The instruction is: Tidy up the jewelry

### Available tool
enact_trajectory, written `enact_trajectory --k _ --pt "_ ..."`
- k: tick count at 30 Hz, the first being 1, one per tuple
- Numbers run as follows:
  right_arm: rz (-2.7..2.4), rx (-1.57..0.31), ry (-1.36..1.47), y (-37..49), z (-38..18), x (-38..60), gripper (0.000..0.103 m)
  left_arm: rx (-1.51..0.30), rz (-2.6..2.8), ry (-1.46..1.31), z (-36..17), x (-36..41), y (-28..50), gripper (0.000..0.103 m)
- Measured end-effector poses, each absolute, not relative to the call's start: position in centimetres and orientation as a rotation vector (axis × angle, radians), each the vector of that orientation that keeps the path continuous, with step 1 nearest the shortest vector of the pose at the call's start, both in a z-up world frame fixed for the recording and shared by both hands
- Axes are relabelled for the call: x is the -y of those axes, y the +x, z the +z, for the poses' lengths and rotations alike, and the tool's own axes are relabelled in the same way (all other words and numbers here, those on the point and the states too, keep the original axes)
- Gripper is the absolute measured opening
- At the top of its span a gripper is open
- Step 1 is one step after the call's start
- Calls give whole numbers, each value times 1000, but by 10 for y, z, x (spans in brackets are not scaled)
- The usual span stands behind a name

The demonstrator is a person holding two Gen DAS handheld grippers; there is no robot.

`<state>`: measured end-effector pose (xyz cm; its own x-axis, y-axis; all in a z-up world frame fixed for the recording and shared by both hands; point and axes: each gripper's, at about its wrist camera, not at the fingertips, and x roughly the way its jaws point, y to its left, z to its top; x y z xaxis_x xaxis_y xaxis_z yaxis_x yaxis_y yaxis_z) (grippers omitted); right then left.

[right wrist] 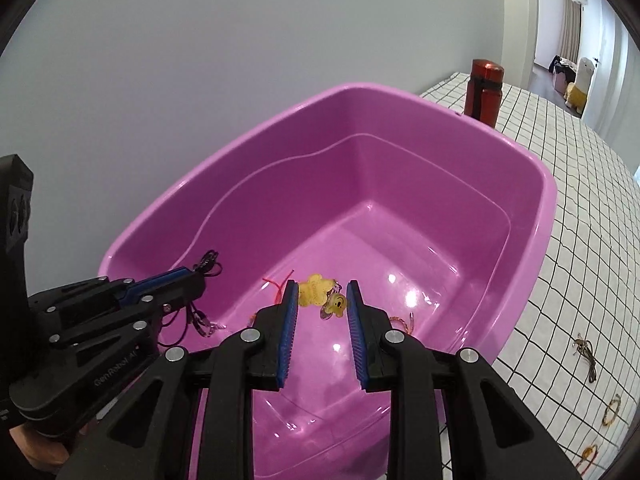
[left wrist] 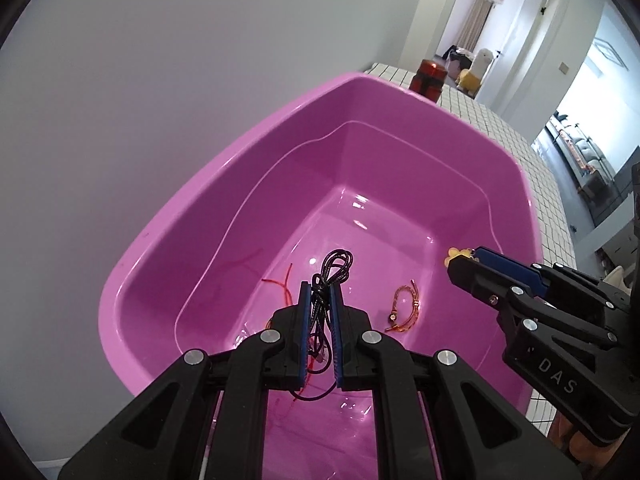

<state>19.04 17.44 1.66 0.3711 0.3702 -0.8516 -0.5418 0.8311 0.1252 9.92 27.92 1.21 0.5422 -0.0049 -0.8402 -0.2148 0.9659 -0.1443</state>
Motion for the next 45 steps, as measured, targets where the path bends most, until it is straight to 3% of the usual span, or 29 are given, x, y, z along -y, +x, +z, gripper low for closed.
enact_trajectory --k 4,5,7,8,9,13,27,45 --pt "568 -1059 -191 198 8 -172 27 -1011 136 -241 13 -280 98 10" --pt "571 -1059 -188 198 8 -172 30 -1008 139 -241 14 -281 97 16" --pt "566 -1043 -188 198 13 -169 39 -993 157 -230 18 -281 96 42" --pt "560 -1035 -188 198 15 -167 39 -978 166 -226 21 -281 95 63" --pt "557 -1029 -185 197 17 -166 41 -950 177 -222 27 -281 92 73" --pt "544 -1009 -168 196 26 -160 50 -929 185 -193 37 -281 87 77" --pt "546 -991 -145 182 40 -145 59 -955 198 -224 40 -293 82 81" --pt "500 -959 -109 187 44 -121 62 -946 187 -184 53 -286 88 81"
